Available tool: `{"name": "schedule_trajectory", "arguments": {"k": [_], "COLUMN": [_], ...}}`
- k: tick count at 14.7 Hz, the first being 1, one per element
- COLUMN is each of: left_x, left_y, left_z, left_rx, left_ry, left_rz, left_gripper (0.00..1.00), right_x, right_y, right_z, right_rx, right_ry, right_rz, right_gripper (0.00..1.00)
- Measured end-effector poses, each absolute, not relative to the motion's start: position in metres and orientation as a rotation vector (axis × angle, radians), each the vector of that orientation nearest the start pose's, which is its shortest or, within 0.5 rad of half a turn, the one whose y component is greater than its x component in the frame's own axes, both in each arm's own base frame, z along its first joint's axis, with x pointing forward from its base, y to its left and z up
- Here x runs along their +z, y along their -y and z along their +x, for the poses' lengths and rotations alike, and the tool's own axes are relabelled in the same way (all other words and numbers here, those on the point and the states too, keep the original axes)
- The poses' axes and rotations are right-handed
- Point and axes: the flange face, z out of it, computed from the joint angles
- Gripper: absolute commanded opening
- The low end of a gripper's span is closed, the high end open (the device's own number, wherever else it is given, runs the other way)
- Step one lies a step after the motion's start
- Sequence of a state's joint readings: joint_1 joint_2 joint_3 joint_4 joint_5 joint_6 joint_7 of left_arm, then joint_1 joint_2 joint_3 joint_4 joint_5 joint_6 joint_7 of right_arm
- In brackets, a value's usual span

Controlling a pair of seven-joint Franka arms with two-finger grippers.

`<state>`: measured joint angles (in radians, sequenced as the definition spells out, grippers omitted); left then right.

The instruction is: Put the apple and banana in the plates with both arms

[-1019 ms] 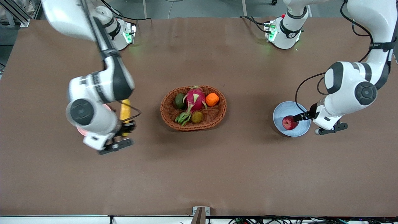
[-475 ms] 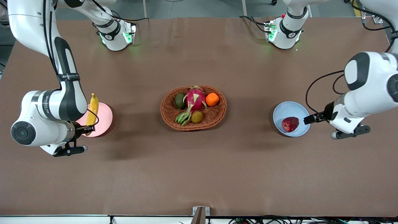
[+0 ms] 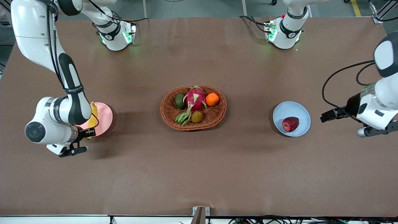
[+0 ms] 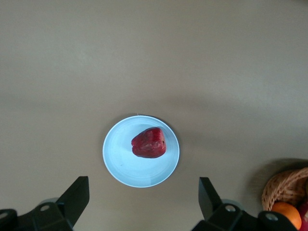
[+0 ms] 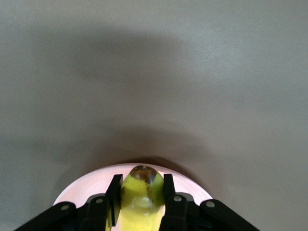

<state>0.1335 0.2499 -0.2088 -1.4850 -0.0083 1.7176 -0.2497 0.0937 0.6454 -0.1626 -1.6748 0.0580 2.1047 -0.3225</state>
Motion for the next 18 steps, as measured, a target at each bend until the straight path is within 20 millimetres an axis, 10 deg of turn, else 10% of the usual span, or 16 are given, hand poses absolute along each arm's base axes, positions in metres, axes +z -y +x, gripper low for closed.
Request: {"name": "schedule_trajectory", "arguments": {"k": [1, 2, 7, 14, 18], "left_x": [0.547, 0.562, 0.615, 0.641, 0.646], "left_y": [0.032, 0.032, 0.049, 0.074, 0.075], "left_z": [0.633, 0.629, 0.597, 0.547, 0.531], "left_rx": [0.019, 0.003, -0.026, -0.003, -0.003], "left_ry": [0.277, 0.267, 0.120, 0.046, 0.047], "left_rz": [-3.186, -3.186, -3.179, -3.151, -3.161], "left_gripper": [1.00, 1.00, 1.00, 1.00, 1.00], "right_x": [0.214, 0.215, 0.252, 0.478, 0.562], "right_y": [0.031, 0.031, 0.029, 0.016, 0.014], "right_z": [0.655, 0.655, 0.654, 0.665, 0.643], "right_rx": [0.348, 0.359, 0.447, 0.245, 0.091], "right_ry": [0.379, 0.378, 0.359, 0.162, -0.004], "right_rz": [-3.109, -3.106, -3.077, -3.115, -3.123], "right_gripper": [0.87, 1.00, 1.00, 1.00, 1.00]}}
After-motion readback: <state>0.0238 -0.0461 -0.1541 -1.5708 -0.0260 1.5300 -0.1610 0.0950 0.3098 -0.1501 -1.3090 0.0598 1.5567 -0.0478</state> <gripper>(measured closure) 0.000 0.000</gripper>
